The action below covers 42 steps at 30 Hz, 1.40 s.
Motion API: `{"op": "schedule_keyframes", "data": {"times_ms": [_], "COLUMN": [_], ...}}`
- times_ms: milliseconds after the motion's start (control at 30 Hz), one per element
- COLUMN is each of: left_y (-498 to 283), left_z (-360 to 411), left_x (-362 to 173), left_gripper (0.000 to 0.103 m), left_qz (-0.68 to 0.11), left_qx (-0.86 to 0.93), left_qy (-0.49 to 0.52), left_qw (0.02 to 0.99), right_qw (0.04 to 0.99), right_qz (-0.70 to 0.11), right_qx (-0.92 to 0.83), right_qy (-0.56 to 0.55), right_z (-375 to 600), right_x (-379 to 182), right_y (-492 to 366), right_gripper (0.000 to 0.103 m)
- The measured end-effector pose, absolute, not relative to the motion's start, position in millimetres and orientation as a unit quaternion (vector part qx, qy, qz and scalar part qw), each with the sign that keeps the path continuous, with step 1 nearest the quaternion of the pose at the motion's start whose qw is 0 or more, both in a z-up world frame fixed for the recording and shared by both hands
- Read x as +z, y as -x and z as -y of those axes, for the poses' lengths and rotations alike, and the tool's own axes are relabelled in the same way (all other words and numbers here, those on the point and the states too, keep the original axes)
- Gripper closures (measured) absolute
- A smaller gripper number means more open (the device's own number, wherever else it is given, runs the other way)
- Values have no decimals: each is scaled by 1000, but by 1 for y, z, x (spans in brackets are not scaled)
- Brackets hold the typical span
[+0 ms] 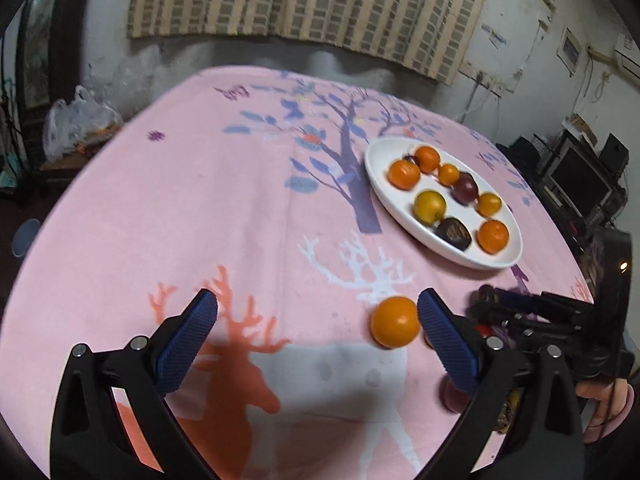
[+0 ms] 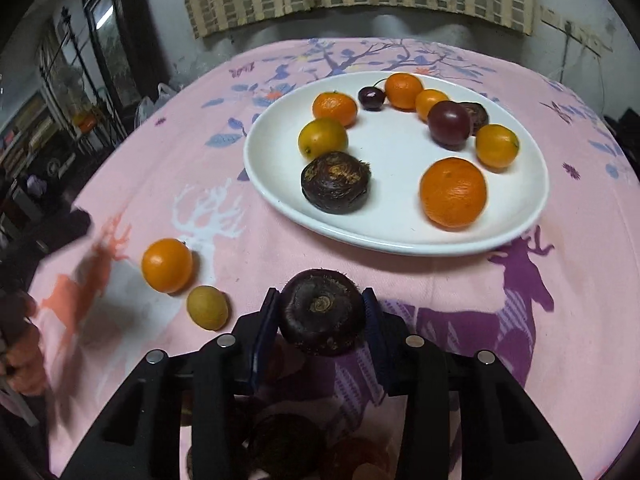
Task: Organize fruits
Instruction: 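Grasp a dark mangosteen with the right gripper while the left grasps a mandarin, then release the mangosteen and the mandarin onto the plate with both grippers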
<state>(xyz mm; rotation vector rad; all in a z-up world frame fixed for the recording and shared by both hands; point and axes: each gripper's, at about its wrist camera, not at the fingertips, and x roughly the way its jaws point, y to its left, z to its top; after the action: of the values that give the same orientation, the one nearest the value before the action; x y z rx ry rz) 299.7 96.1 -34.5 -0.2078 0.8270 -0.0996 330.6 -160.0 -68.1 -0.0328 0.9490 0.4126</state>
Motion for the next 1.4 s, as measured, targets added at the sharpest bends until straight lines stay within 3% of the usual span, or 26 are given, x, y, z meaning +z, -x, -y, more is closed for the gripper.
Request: {"op": "schedule_keyframes", "data": {"times_ms": [133, 333, 567, 700, 1000, 1167, 1367, 1400], "left_y": [-298, -311, -321, -322, -321, -378, -456, -463], "left_z": [-67, -47, -42, -33, -32, 1, 44, 50], "left_x": [-39, -57, -70, -76, -47, -7, -4, -4], "left_gripper": [13, 48, 51, 65, 66, 66, 66, 56], "left_qz": [-400, -423, -439, -445, -421, -393, -412, -421], "left_qx": [-97, -103, -107, -103, -110, -129, -124, -119], "left_qy": [67, 49, 56, 34, 38, 30, 12, 6], "left_qw": [909, 899, 890, 889, 900, 910, 902, 899], "right_qw": [880, 881, 882, 883, 900, 916, 926, 927], "right_qz": [-429, -430, -426, -424, -386, -363, -349, -345], "right_qx": [202, 198, 201, 201, 200, 164, 137, 139], "right_qy": [-8, -22, -29, -29, -19, -40, -43, -43], "right_z": [173, 185, 187, 187, 194, 213, 229, 229], "right_x": [-52, -51, -48, -47, -29, -23, -34, -35], "right_y": [-315, -310, -311, -311, -319, -367, -420, -422], "right_gripper": [61, 61, 61, 61, 61, 61, 61, 60]}}
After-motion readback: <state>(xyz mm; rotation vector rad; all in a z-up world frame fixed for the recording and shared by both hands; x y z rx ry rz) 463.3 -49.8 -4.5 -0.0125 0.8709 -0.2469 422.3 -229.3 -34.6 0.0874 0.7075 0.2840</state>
